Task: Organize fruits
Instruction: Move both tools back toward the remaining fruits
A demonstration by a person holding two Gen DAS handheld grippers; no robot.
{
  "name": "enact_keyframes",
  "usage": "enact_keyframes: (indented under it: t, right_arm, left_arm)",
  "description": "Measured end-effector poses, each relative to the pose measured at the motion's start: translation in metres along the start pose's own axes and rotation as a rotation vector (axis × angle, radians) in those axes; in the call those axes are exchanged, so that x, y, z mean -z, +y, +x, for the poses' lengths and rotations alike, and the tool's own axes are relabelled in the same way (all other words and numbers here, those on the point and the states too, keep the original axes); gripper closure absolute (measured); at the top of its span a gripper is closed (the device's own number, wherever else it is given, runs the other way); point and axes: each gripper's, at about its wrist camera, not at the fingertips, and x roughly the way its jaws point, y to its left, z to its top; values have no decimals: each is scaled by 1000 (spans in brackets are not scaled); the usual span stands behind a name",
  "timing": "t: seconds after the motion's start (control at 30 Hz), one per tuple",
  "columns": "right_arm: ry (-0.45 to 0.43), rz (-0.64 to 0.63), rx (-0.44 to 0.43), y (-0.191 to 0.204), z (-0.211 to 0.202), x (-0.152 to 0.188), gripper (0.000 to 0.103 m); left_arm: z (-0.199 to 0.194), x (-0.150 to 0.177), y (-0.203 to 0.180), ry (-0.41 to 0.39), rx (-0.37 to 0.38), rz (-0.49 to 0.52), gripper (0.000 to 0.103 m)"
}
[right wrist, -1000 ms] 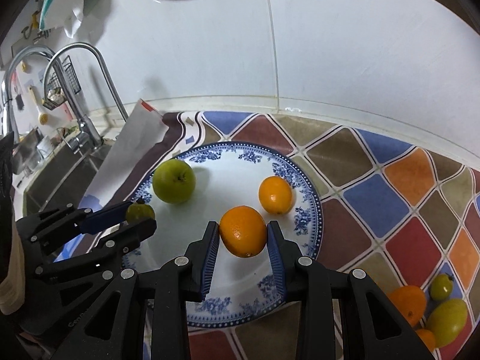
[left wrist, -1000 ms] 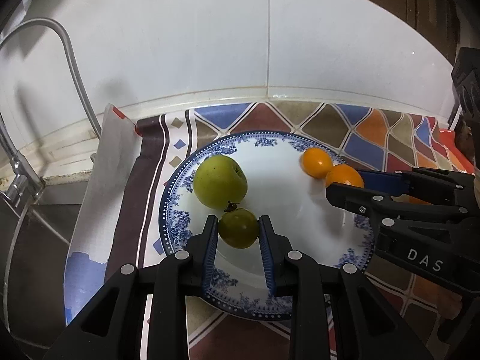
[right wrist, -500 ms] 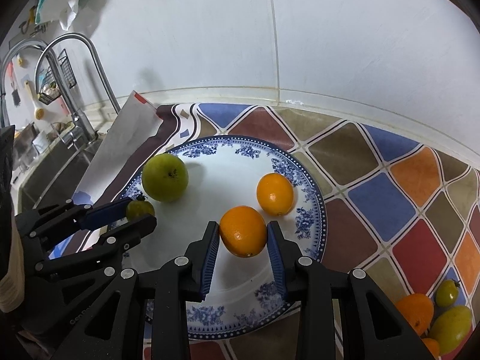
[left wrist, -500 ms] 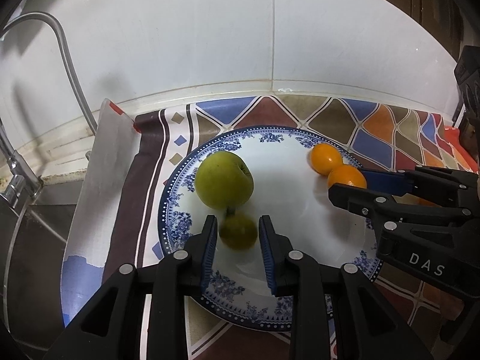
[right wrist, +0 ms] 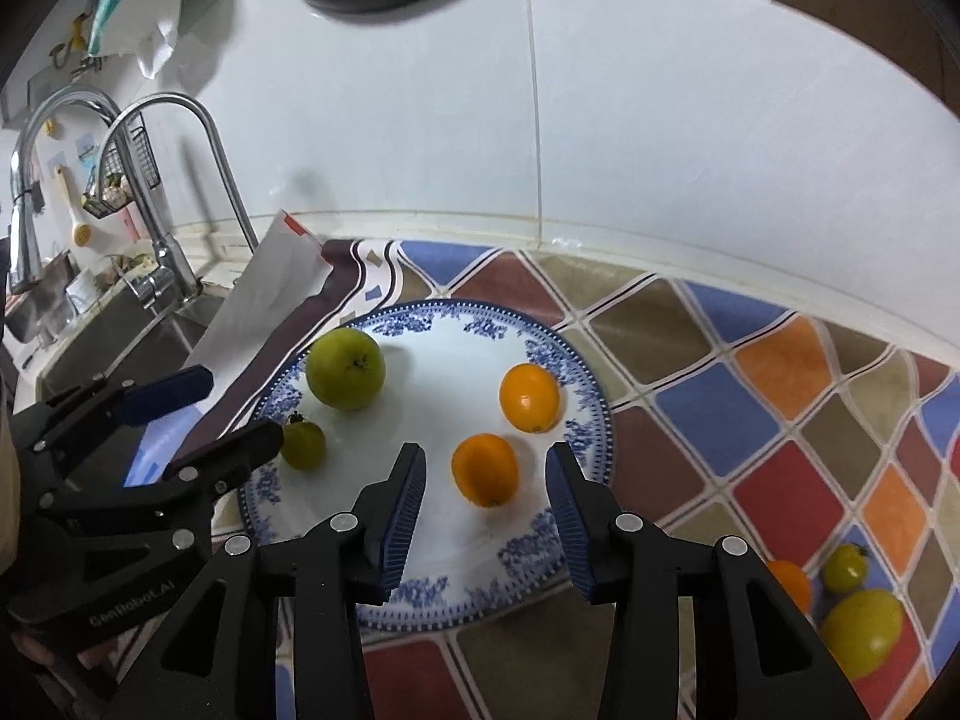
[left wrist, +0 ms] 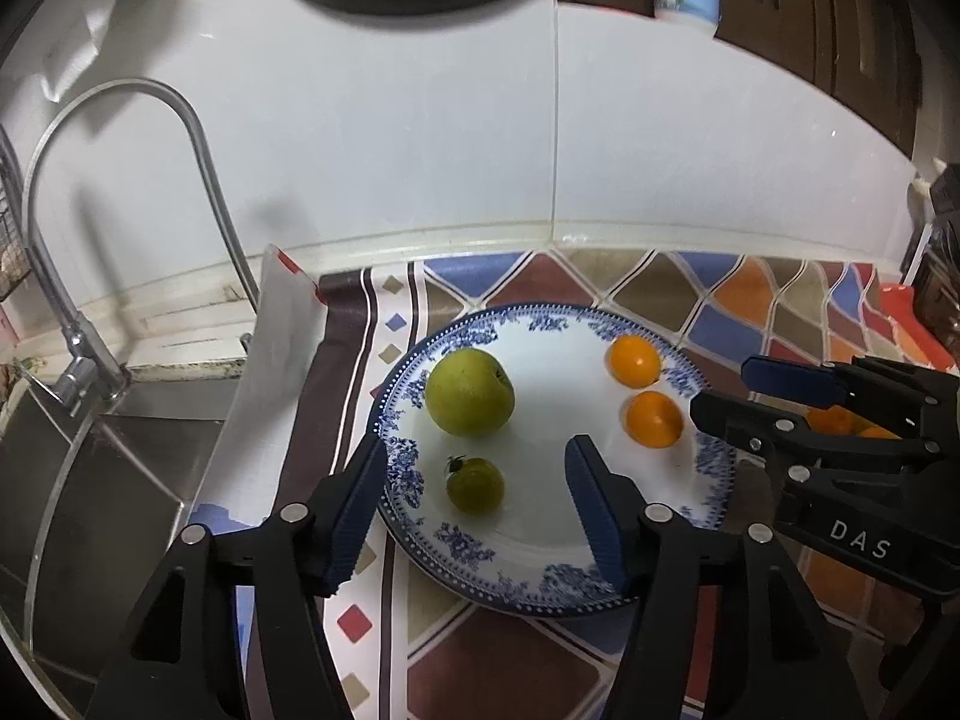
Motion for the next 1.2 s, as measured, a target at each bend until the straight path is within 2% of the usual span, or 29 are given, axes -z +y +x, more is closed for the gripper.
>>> enact_keyframes:
  t: [0.1,0.43,0.67,1.2]
  right_arm:
    - [-25,-4,9,1,-19,3,52]
    - [-110,4,51,-3,-83,19,34]
    - [-157,27,100,-11,-124,37,27]
    - [-186,122,192,-44,-181,79,27]
  left_arm:
    - [-16,0,-3,-25,-1,0,35]
    - [-73,5,-28,-114,12,38,20]
    - [-101,11,-49,-145,30,57,10]
    - [-135,24,-102,-180,96,132,3]
